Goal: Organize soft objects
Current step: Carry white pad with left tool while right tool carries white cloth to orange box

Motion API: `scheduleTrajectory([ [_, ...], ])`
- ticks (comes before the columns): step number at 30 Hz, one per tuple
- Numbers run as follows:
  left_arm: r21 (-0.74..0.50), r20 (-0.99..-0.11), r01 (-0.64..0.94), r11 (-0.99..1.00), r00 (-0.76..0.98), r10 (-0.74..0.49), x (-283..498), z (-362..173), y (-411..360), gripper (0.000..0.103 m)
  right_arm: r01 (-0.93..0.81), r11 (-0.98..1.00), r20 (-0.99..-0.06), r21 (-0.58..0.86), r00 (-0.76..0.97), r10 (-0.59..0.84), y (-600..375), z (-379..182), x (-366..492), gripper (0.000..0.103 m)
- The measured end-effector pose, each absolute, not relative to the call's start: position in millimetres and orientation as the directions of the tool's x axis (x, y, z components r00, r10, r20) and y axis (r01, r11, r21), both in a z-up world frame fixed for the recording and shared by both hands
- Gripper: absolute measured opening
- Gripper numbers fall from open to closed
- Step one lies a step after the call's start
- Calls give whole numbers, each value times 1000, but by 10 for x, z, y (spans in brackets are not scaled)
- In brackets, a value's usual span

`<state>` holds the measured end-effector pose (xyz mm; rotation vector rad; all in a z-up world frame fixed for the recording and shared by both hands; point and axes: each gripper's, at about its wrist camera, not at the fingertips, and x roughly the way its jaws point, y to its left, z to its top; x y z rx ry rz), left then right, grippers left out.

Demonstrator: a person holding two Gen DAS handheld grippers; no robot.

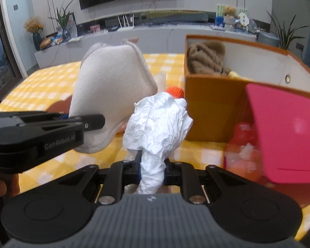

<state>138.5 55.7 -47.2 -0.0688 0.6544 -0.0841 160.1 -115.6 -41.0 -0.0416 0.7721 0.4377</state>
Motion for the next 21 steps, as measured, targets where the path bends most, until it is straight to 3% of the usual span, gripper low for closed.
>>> scheduleTrajectory([
  [17,-75,-535,110,991,834,-134,1006,167,233,13,-362,925,-510,115,778,368,-1728,363,1004,15],
  [21,-62,-529,141,988,835,-152,1035,279,132,13,-376,925,-476,58,804,356,-1882,563,991,15],
])
